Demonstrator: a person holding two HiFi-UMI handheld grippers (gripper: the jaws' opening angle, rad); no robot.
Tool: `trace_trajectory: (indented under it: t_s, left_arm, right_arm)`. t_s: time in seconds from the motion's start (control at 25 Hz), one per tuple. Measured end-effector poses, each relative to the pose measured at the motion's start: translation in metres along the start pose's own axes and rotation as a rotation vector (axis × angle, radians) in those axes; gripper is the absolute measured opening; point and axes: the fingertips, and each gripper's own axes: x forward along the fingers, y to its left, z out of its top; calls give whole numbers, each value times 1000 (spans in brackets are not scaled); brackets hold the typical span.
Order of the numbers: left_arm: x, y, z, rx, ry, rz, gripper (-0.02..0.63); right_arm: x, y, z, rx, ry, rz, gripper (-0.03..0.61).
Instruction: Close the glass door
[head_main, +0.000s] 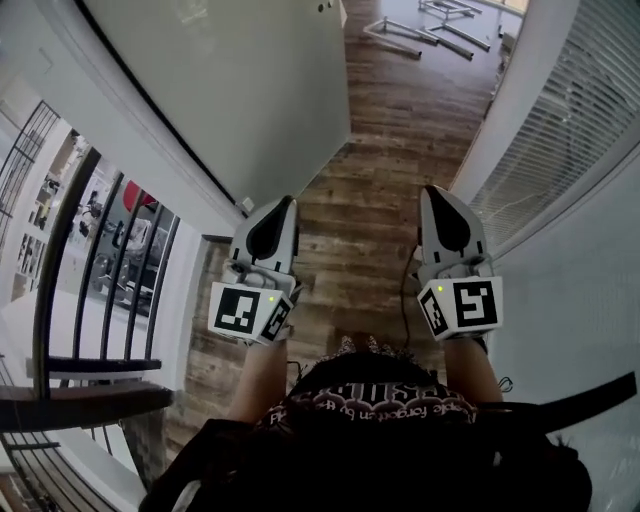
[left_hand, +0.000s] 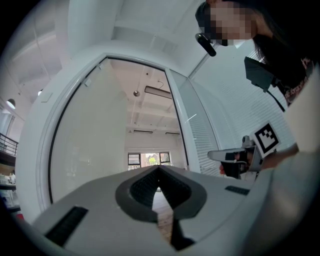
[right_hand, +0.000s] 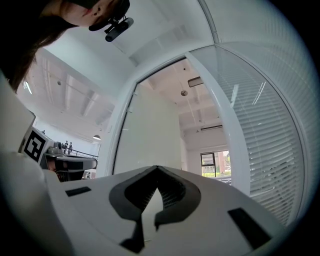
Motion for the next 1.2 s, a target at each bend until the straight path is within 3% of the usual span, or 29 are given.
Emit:
trace_trajectory:
  t_s: [0.6,0.76,0.92,1.2]
  left_arm:
    - [9,-12,3,14,-7,-9,2]
    - [3,1,4,30,-32,-15,2]
    - [-3,25,-1,-36,-73,-58,2]
    - [3,60,-18,-16,-39,-25,2]
  right_arm:
    - [2,-11,0,-3,0,17,3]
    - [11,4,-3,-25,0,36,3]
    - [33,14,-18,-47,48,27,3]
    - [61,21,-25,-29,44,13,3]
